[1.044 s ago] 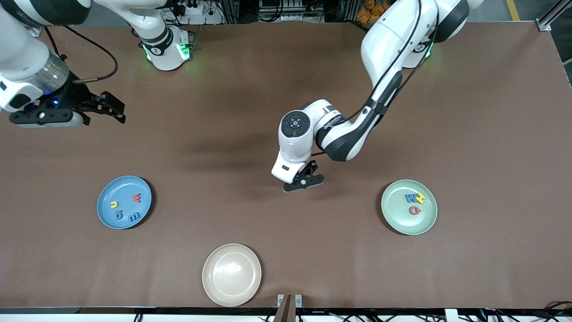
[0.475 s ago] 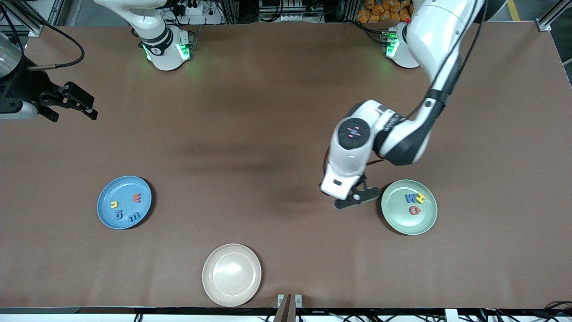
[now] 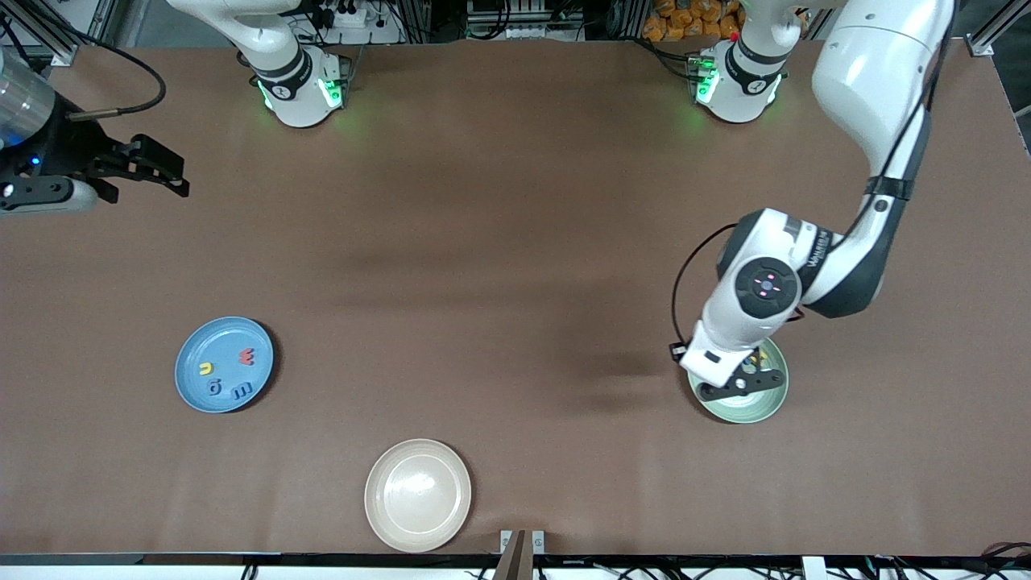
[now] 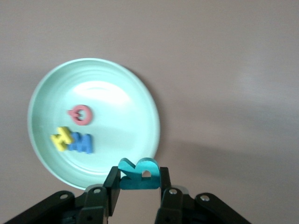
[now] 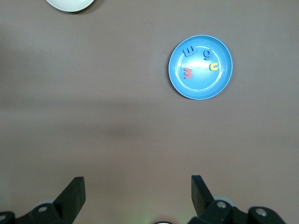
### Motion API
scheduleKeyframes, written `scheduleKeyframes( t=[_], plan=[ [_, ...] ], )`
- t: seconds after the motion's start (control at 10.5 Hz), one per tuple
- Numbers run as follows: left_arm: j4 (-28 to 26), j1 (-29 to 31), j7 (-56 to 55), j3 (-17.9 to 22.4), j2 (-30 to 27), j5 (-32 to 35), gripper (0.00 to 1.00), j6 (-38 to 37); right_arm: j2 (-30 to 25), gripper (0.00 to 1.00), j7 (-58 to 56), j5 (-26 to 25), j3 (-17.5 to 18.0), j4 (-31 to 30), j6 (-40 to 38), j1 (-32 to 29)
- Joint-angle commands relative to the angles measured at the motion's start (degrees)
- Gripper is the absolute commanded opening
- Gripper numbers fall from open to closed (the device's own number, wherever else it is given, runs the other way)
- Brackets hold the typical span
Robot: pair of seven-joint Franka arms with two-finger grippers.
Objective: Sort upper and lower case letters into plates
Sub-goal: 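Carry the teal R to the green plate with the left gripper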
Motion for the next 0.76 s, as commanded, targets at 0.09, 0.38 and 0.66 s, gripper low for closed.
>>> scheduleKeyframes(
  t=[0.09,0.38,0.66],
  plan=[
    [-1.9,4.4,3.6,-0.7,-0.7,-0.7,0.34,0.3,1.1,1.0,-0.2,-3.2,-1.1,1.6,-0.9,1.4],
    [-0.4,4.8,4.0,-0.2,-4.2,0.0,1.0,0.3,0.0,1.0,0.5,-5.0,-1.1,1.8,-0.8,1.2],
    [0.3,6.1,4.8,-0.3,-12.7,-0.7,1.0,-2.7,0.1,1.0,2.5,-4.4,-1.0,2.2,2.5,1.2]
  ],
)
